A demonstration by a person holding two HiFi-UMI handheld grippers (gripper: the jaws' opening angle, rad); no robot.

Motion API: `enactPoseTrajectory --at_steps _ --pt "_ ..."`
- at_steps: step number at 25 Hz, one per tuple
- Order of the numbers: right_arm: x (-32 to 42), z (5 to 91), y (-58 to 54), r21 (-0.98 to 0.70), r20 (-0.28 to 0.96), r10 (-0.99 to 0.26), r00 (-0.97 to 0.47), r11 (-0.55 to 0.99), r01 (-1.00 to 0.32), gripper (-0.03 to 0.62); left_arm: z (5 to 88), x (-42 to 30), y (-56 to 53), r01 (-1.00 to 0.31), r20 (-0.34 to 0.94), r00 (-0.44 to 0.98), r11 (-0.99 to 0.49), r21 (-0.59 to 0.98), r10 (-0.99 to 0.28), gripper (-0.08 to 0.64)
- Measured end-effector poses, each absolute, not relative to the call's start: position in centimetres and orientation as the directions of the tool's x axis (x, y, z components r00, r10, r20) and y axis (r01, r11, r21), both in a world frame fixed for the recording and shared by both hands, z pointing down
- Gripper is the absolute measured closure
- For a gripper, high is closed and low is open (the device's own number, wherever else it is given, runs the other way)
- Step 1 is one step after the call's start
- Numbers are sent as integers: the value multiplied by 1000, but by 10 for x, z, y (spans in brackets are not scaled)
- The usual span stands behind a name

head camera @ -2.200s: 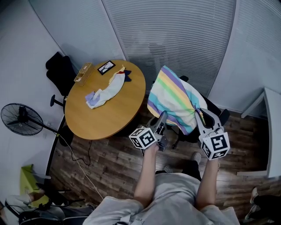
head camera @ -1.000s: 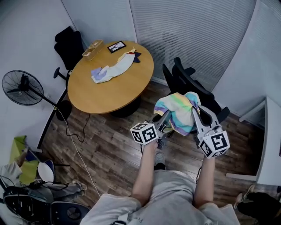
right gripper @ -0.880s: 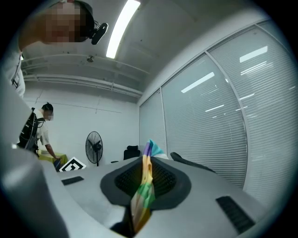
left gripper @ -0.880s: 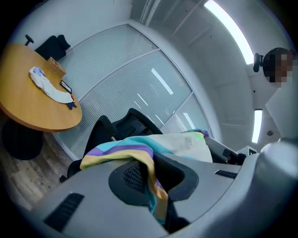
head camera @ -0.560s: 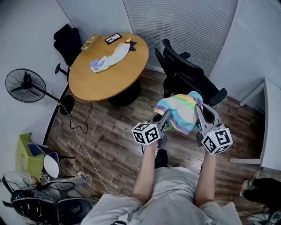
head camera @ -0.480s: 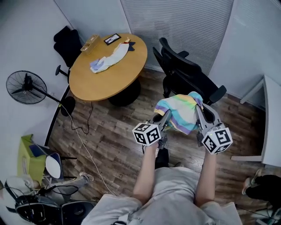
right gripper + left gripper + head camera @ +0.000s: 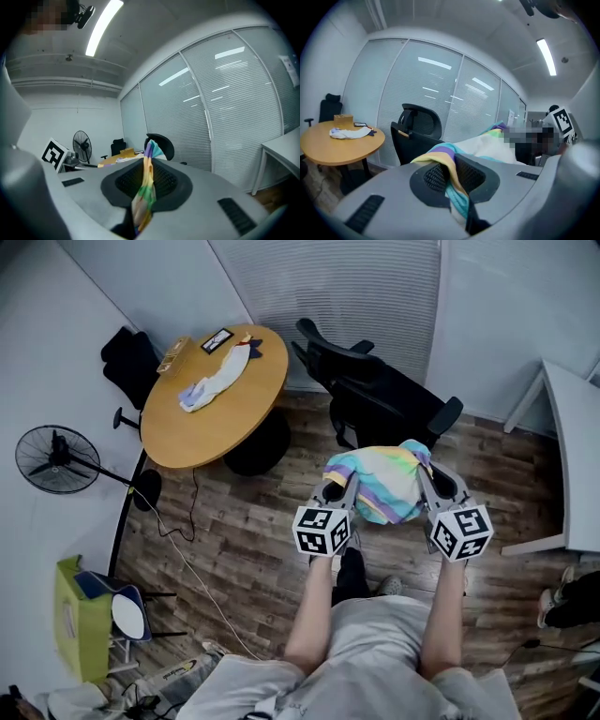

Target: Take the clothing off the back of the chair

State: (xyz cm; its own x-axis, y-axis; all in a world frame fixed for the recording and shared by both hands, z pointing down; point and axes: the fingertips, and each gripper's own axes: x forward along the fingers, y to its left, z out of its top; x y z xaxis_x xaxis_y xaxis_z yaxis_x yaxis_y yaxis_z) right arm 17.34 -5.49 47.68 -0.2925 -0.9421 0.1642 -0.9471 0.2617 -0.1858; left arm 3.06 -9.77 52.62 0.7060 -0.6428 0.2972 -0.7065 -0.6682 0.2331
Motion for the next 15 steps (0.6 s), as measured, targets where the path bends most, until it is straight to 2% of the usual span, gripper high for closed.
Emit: enactPoseTrajectory --at_steps 10,15 --pt "215 519 -25 -146 273 -934 -232 198 -969 543 518 62 -76 -704 321 696 -699 126 -643 510" --pt "220 529 -21 -157 286 -929 -236 197 -968 543 519 68 -74 -701 339 692 -705 107 -637 509"
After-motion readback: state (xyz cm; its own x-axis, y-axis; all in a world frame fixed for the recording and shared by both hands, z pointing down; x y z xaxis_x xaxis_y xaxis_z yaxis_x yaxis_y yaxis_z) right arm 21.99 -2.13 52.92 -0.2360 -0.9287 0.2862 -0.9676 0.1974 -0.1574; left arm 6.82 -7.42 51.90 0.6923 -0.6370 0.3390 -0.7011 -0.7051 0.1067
